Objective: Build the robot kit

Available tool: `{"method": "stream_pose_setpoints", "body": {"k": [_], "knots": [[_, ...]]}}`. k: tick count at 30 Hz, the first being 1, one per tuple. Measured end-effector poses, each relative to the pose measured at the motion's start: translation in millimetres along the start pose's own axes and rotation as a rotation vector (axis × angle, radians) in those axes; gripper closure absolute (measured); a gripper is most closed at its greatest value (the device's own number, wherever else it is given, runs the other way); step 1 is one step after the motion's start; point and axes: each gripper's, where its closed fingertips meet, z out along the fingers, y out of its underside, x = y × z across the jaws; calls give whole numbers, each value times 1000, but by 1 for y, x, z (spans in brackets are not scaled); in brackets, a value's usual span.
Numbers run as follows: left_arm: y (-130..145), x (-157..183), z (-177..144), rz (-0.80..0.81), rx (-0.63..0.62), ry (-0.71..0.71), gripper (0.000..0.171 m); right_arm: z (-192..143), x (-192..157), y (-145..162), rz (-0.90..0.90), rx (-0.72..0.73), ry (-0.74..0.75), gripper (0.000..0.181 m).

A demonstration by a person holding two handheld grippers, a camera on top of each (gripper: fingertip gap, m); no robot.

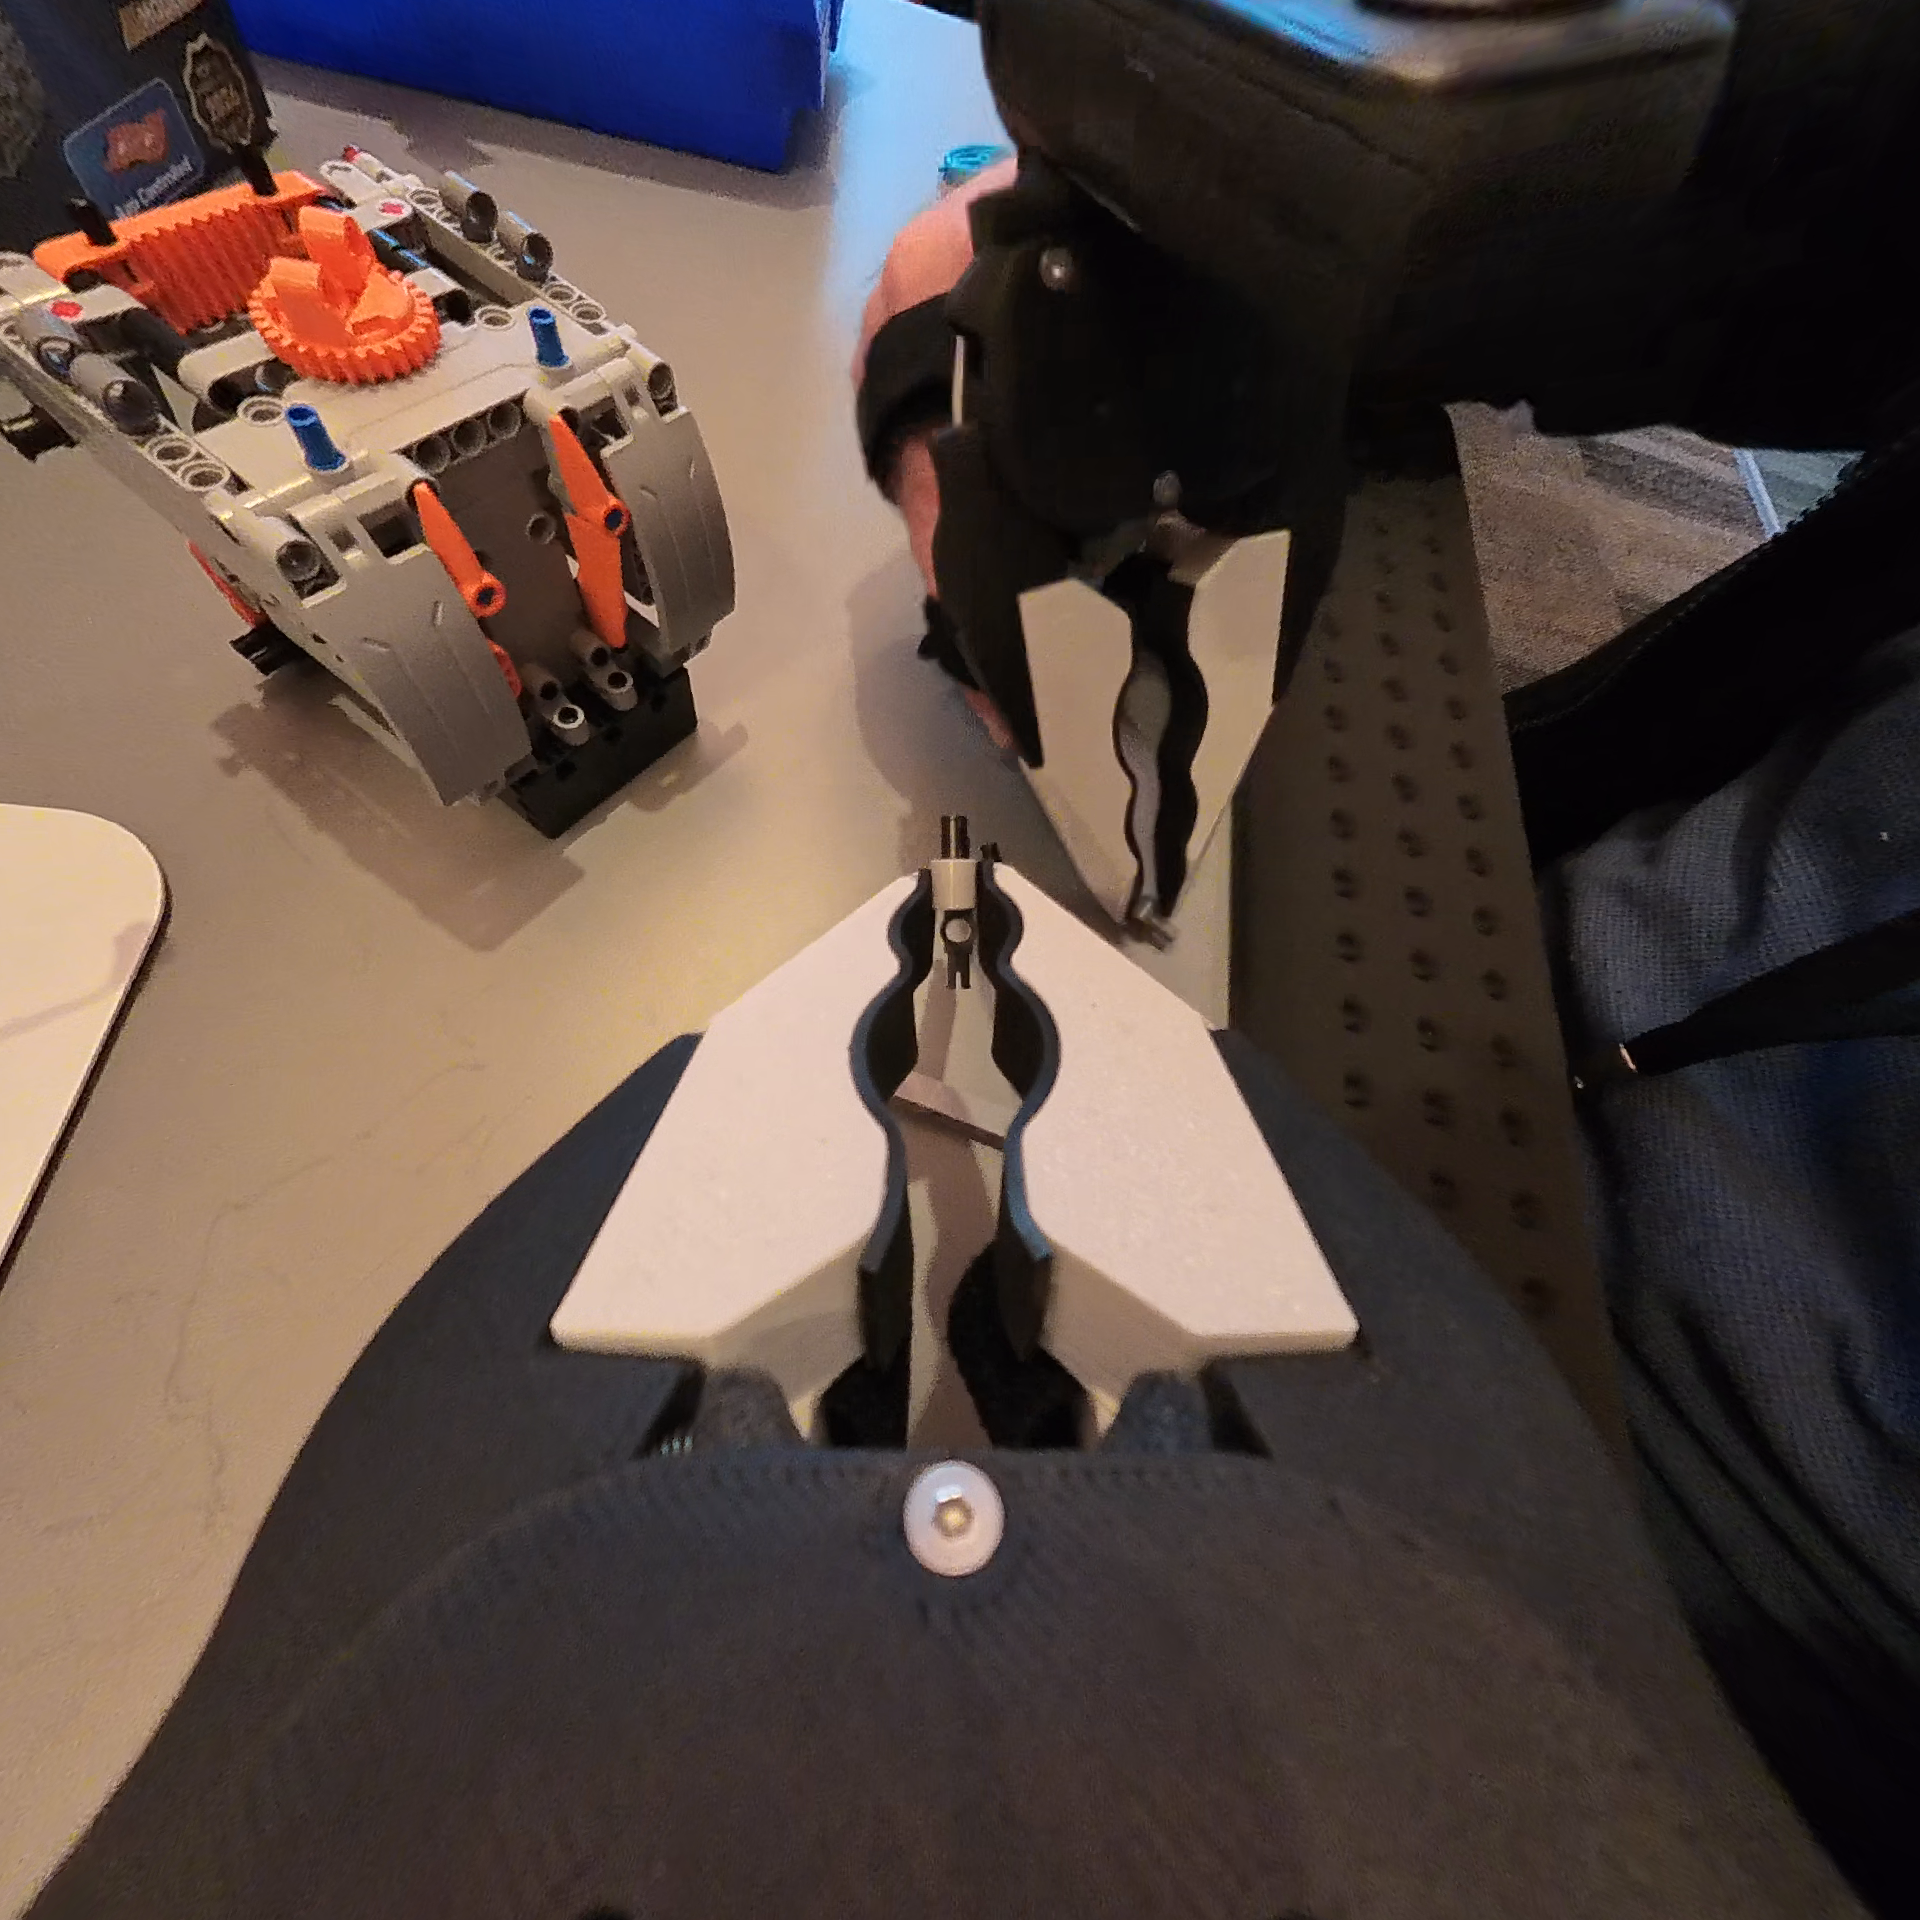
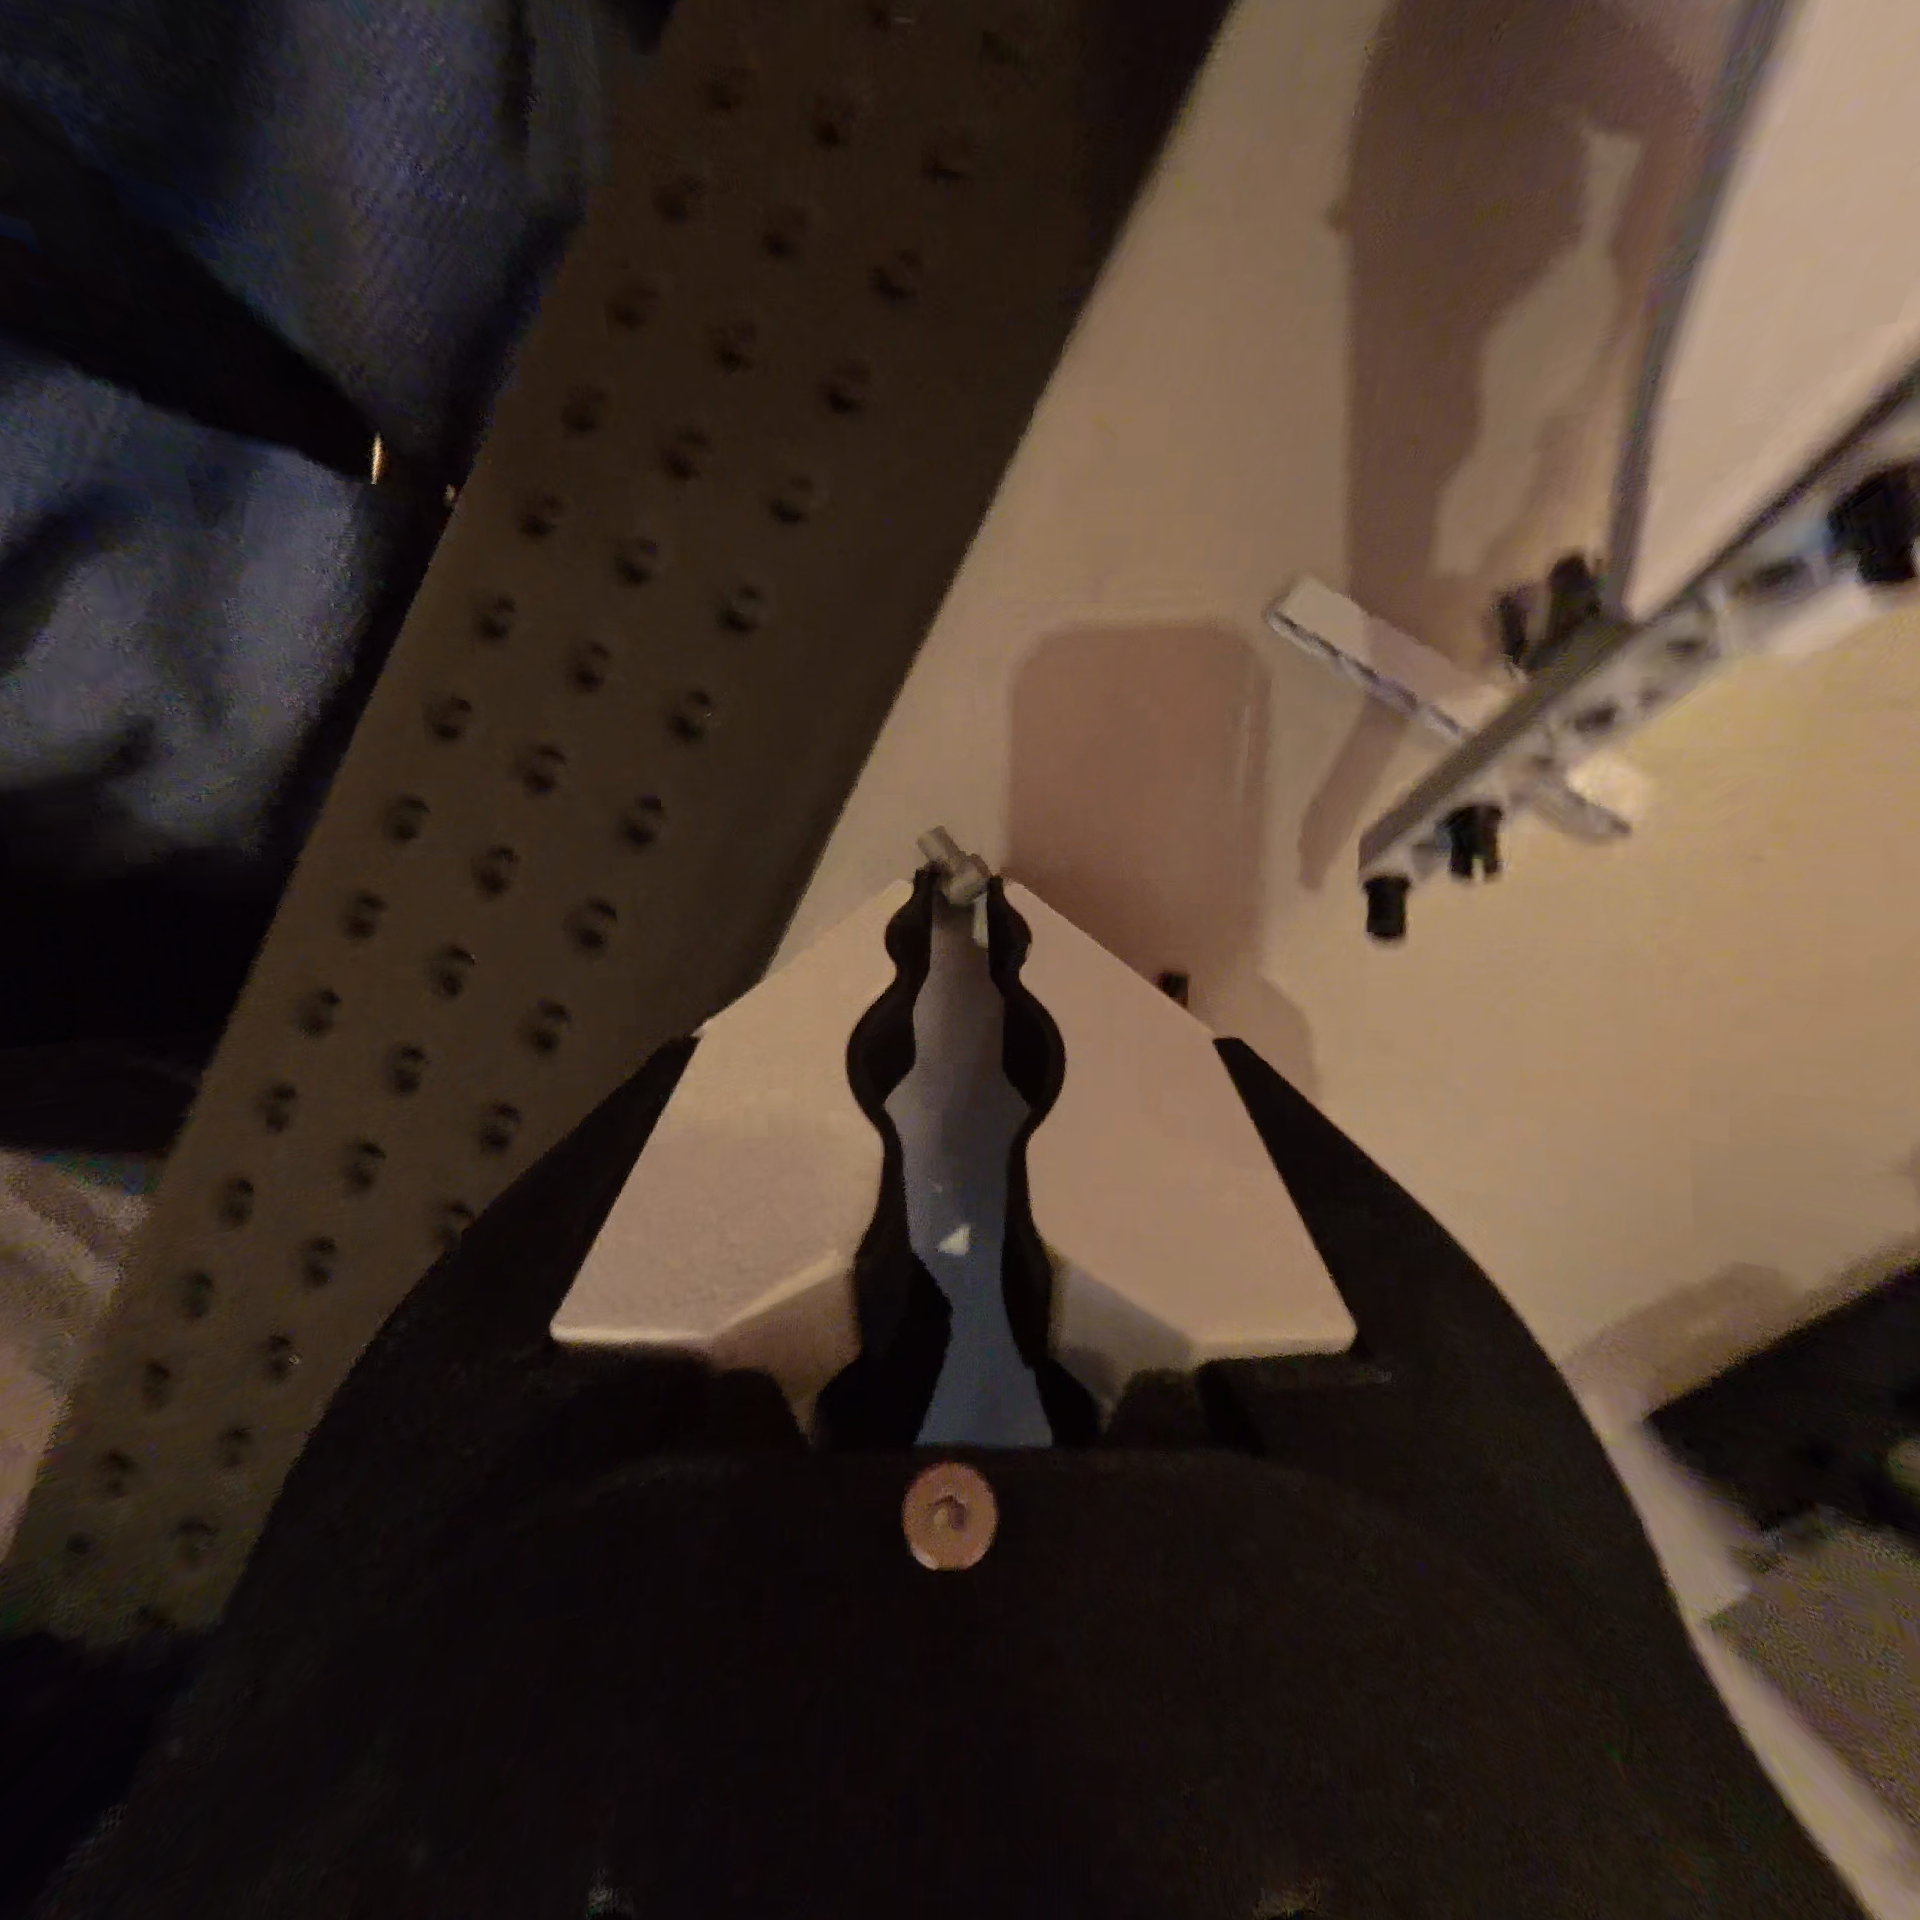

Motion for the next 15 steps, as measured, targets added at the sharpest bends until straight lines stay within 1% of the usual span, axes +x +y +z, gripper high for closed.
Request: {"method": "stream_pose_setpoints", "body": {"k": [1, 3, 4, 5, 7, 10, 12, 15], "knots": [[1, -1, 1, -4, -6, -2, 166, -1, 3, 3, 64, 9, 34, 173], [3, -1, 3, -13, -19, 1, 166, -5, 0, 7, 160, 41, 73, 159], [3, 1, 4, -7, -23, 4, 166, -6, -2, 8, 175, 52, 99, 151], [3, 2, 4, -1, -25, 7, 166, -9, -5, 8, 162, 71, 122, 150], [2, 4, 6, 4, -25, 11, 166, -11, -8, 5, 105, 104, 154, 151], [2, 5, 7, 12, -29, 16, 166, -12, -4, 1, 5, 103, 180, 160], [2, 5, 7, 16, -27, 13, 167, -11, 2, 3, -77, 58, 187, 166], [2, 5, 6, 16, -23, 16, 167, -6, 3, 6, -134, 15, 97, 169]]}}
